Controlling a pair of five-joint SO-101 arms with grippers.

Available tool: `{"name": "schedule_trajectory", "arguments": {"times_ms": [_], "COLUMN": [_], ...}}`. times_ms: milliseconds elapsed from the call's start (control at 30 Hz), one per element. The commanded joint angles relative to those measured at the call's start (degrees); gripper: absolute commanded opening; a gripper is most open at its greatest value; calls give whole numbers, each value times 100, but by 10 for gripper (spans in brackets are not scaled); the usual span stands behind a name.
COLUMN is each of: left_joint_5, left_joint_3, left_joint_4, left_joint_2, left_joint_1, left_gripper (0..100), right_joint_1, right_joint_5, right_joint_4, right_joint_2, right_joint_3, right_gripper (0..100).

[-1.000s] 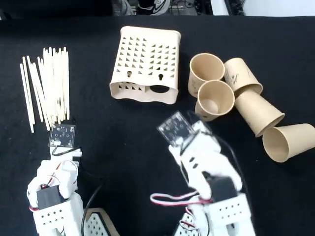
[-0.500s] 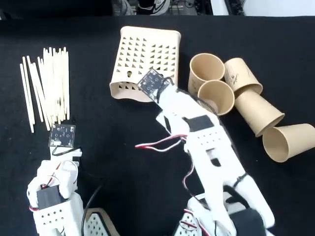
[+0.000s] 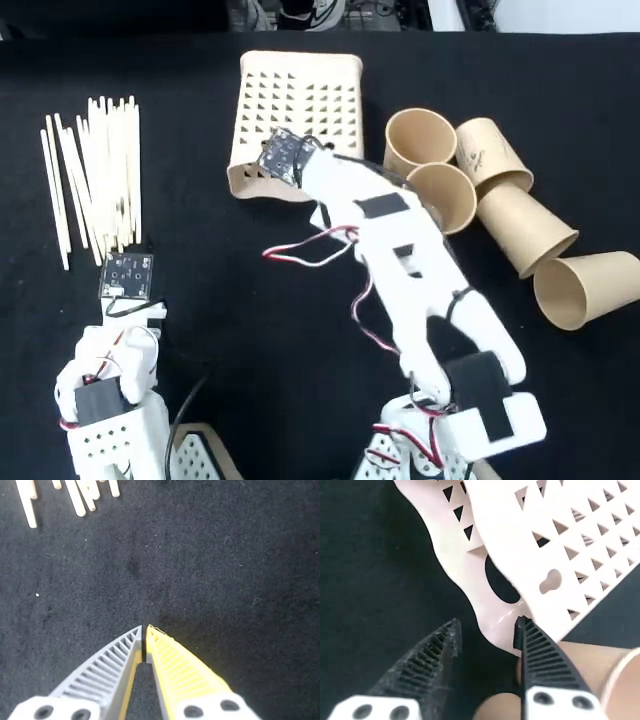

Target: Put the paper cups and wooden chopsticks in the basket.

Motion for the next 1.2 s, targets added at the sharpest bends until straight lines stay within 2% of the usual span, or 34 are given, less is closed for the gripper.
{"name": "schedule_trajectory", "arguments": {"times_ms": [0, 233, 367, 533, 667, 800, 1167], "left_joint_5": [-35, -35, -35, -35, -35, -35, -35], "left_joint_3": [101, 101, 101, 101, 101, 101, 101], "left_joint_4": [26, 26, 26, 26, 26, 26, 26], "left_joint_2": [-9, -9, -9, -9, -9, -9, -9], "left_joint_1": [22, 22, 22, 22, 22, 22, 22], "left_gripper": [33, 33, 33, 33, 33, 33, 33], "right_joint_1": [334, -26, -158, 70, 325, 475, 536], "right_joint_5": [237, 651, 686, 818, 818, 818, 818], "right_joint_4": [-53, 1275, 1389, 466, -598, -1125, -3218], "right_joint_2": [-92, -1376, -2123, -1868, -1305, -690, 488], "right_joint_3": [-426, -382, -242, 295, 567, 558, 796], "right_gripper": [195, 195, 195, 245, 241, 241, 225]}}
